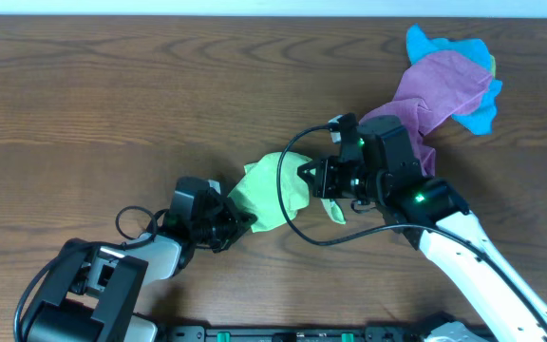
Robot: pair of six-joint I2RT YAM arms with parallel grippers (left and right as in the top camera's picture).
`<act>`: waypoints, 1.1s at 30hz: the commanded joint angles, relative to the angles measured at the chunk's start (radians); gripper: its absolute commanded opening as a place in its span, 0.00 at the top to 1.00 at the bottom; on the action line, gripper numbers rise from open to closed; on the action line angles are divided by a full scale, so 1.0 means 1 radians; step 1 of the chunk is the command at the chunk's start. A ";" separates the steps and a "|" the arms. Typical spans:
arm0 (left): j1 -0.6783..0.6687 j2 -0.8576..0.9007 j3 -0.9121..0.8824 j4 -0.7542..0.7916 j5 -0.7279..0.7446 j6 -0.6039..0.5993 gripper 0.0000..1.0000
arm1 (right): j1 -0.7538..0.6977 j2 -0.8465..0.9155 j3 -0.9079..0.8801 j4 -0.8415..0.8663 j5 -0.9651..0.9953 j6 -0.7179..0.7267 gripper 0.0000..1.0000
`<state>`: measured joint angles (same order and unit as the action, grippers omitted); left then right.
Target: Fold the cloth
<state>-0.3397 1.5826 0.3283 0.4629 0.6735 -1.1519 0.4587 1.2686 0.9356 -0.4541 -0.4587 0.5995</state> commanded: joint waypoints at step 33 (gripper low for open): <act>0.301 -0.035 0.122 0.118 0.392 0.109 0.94 | 0.006 0.006 -0.344 0.028 0.060 0.134 0.48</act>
<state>-0.0429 1.5612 0.4313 0.5804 1.0332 -1.0672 0.4587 1.2716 0.6178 -0.4511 -0.2951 0.6571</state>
